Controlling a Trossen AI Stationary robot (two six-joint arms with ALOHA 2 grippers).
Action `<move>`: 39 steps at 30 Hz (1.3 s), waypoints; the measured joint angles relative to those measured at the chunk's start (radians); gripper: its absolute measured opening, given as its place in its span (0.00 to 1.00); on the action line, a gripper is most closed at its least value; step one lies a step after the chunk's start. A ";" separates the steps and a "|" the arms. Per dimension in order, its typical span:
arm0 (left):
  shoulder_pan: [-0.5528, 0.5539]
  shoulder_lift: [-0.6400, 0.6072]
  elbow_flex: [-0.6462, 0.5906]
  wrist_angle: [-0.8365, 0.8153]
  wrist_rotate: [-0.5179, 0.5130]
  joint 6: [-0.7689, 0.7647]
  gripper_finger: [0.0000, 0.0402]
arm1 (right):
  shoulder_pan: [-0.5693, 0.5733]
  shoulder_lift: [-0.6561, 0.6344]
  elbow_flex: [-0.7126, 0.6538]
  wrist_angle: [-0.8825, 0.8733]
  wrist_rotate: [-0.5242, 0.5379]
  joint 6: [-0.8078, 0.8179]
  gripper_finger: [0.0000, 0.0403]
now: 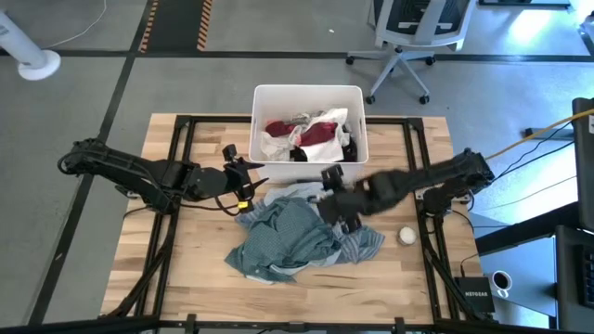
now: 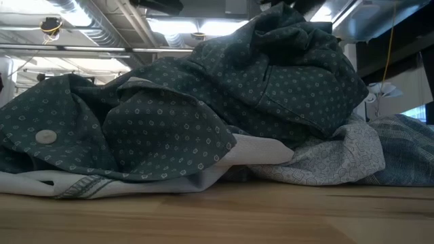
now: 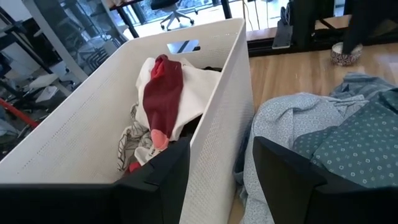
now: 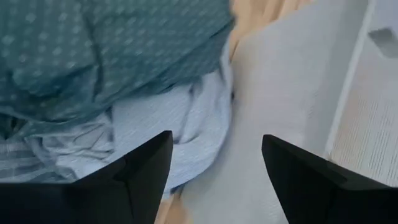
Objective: Sort clothes
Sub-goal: Put the gray pattern shirt into the white bin
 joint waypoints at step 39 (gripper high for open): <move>0.000 0.000 0.000 -0.001 0.000 -0.015 0.43 | 0.172 -0.001 -0.353 0.415 -0.043 0.118 0.66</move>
